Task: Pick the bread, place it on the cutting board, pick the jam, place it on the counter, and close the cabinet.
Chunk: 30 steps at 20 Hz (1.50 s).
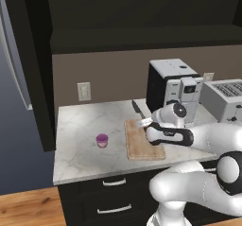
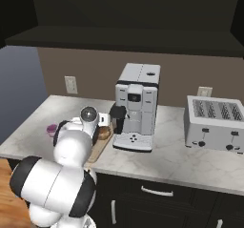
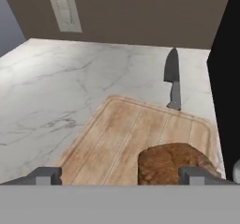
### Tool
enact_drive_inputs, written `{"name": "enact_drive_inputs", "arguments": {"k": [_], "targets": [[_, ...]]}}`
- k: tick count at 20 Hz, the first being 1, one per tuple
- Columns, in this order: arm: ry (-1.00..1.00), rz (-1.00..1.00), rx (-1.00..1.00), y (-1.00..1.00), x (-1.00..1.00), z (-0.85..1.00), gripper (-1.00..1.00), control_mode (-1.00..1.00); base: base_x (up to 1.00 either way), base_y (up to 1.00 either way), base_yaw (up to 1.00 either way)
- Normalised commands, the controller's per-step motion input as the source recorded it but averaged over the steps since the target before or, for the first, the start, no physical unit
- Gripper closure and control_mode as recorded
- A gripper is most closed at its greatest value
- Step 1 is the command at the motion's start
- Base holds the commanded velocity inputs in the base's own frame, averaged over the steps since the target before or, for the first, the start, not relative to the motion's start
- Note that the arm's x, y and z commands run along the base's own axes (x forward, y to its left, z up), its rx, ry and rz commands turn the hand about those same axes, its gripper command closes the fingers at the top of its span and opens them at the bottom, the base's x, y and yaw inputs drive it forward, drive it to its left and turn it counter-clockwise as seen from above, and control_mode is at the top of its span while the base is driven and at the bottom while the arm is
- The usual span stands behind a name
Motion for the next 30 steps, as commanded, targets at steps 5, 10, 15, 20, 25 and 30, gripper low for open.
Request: {"name": "enact_drive_inputs", "arguments": {"k": [5,10,15,20,25,30], "targets": [[0.0,0.0,0.0,0.08,-0.49,0.0,-1.0,-1.0,0.0,0.0,0.0],[0.0,0.0,0.0,0.03,-0.53,0.0,-1.0,-1.0,0.0,0.0,0.0],[-0.04,0.0,0.0,0.0,-0.63,0.0,-1.0,-1.0,0.0,0.0,0.0],[-0.05,0.0,0.0,0.0,-0.63,0.0,-1.0,-1.0,0.0,0.0,0.0],[-0.08,0.02,0.0,0.0,-0.63,0.01,-1.0,-1.0,0.0,0.0,0.0],[-0.1,0.03,0.0,0.0,-0.63,0.04,-1.0,-1.0,0.0,0.0,0.0]]}}
